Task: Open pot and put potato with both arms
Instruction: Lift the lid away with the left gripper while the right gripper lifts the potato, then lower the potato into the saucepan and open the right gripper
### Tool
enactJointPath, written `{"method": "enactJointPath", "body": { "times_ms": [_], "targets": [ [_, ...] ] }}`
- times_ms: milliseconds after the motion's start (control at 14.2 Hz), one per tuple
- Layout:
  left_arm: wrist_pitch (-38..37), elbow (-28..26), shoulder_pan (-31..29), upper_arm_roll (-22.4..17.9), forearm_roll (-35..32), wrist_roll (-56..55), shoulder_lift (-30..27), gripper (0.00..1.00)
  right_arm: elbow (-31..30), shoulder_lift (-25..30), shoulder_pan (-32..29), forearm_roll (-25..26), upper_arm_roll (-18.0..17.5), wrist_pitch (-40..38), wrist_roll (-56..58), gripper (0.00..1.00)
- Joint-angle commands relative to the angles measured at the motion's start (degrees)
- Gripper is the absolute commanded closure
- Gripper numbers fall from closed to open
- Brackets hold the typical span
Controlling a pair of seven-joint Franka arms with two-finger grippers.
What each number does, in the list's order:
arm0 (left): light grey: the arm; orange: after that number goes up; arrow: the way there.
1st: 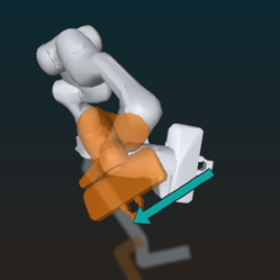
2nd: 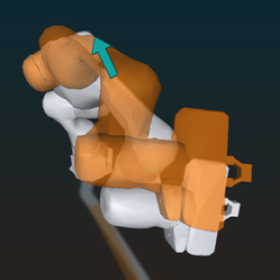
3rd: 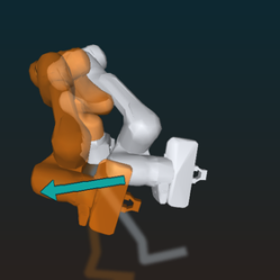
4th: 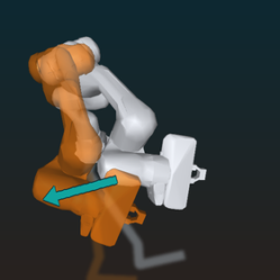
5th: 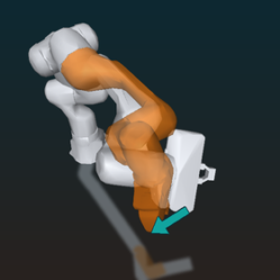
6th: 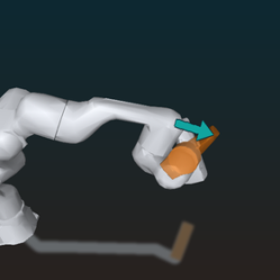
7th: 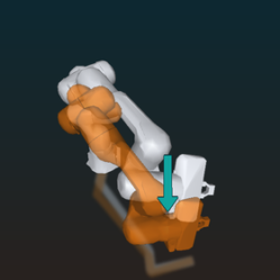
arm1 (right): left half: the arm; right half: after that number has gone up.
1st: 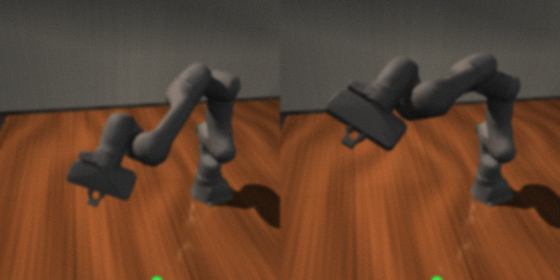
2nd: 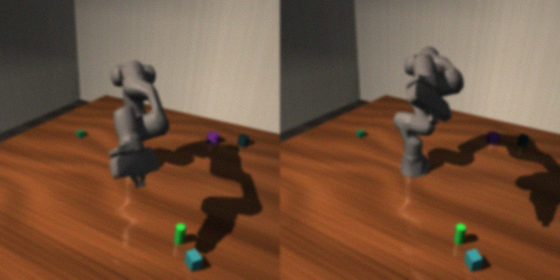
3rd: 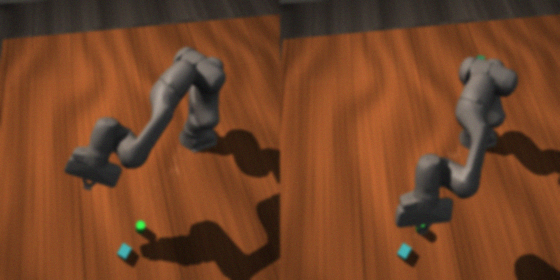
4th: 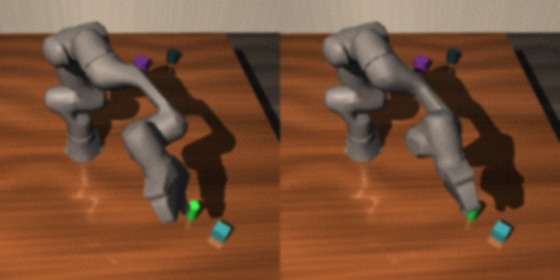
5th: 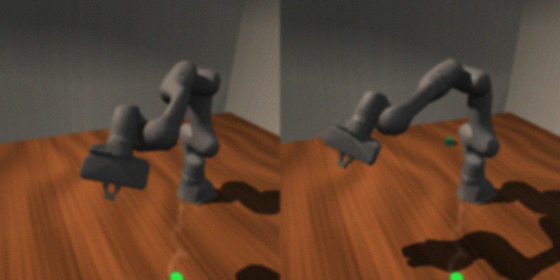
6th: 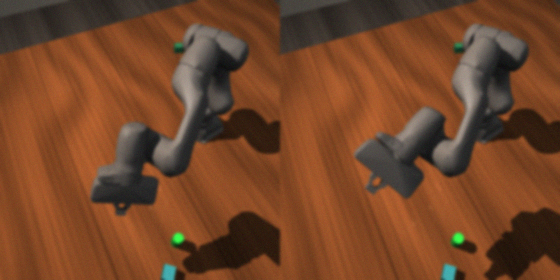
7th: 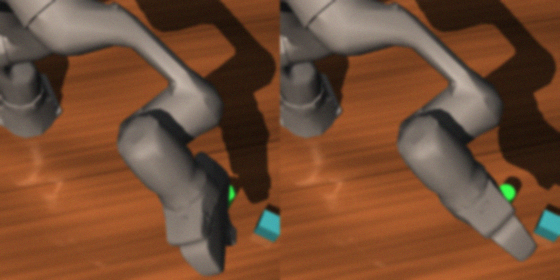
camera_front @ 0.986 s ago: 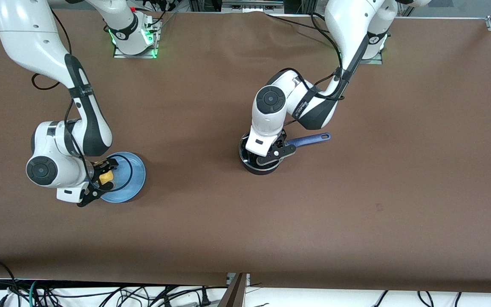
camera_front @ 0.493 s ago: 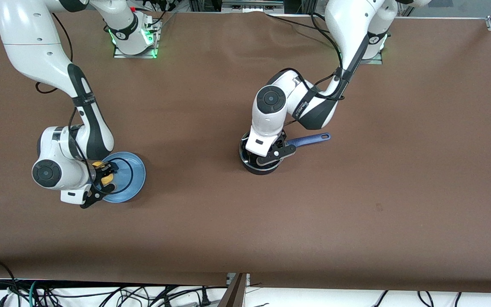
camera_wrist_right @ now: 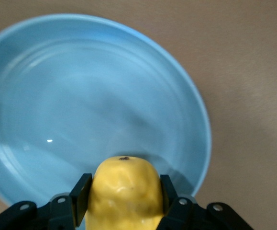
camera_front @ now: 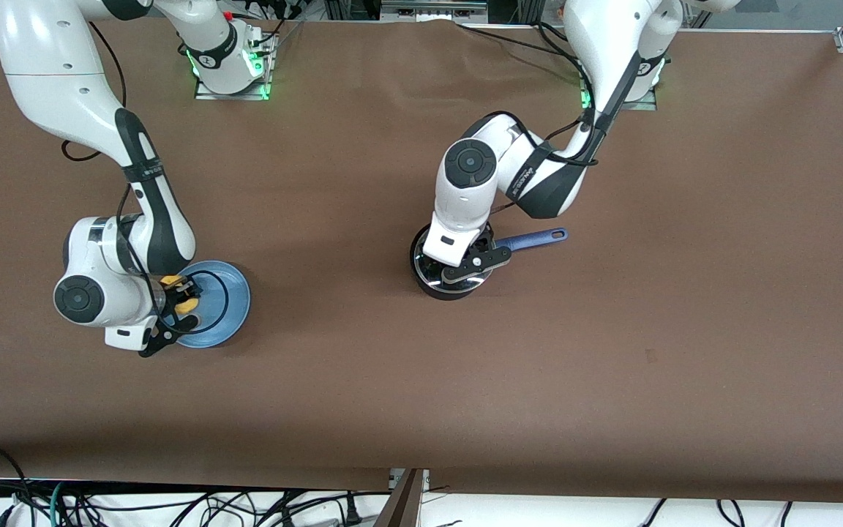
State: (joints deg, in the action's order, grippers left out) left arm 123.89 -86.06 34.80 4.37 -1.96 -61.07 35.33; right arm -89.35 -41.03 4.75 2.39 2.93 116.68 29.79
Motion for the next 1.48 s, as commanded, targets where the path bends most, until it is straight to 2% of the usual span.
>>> {"method": "enactJointPath", "body": {
  "times_ms": [0,141,282,704,845,1056,1268,1338,1408],
  "targets": [
    [-1.90,-1.57,-4.73,0.82,-0.85,6.47,-4.47,0.43,3.55,1.83,2.44,-2.47,-0.64,-7.76,-7.69,0.77],
    [-3.48,-2.09,-8.59,0.90,-0.50,12.61,-6.32,0.43,6.01,1.84,5.96,-5.71,-0.64,-11.81,-16.56,0.77],
    [-3.57,-4.90,-13.42,0.82,2.64,22.43,-9.13,0.43,7.95,1.84,9.47,-10.89,-0.64,-14.54,-25.44,0.77],
    [-3.66,-12.81,-30.73,0.47,4.68,56.71,-14.24,0.42,8.22,1.75,22.74,-24.86,-0.64,-13.06,-54.97,0.76],
    [-3.57,-13.61,-35.48,-0.41,5.38,66.21,-13.89,0.42,8.31,1.31,26.96,-27.95,-0.64,-8.51,-63.33,0.76],
    [-2.78,-14.40,-40.32,-4.26,8.01,78.43,-11.18,0.41,8.40,-0.09,34.25,-29.37,-0.64,0.62,-74.67,0.75],
    [0.73,-14.49,-40.78,-9.63,10.04,85.14,-6.34,0.41,8.49,-2.72,39.53,-29.37,-0.64,10.91,-82.51,0.71],
    [1.43,-14.66,-41.21,-10.77,10.04,85.94,-5.37,0.41,8.49,-3.60,40.59,-29.37,-0.64,13.20,-83.66,0.69],
    [1.70,-14.67,-42.00,-11.13,10.13,86.29,-4.40,0.40,8.49,-3.87,40.86,-29.37,-0.64,14.53,-83.93,0.50]
  ]
}}
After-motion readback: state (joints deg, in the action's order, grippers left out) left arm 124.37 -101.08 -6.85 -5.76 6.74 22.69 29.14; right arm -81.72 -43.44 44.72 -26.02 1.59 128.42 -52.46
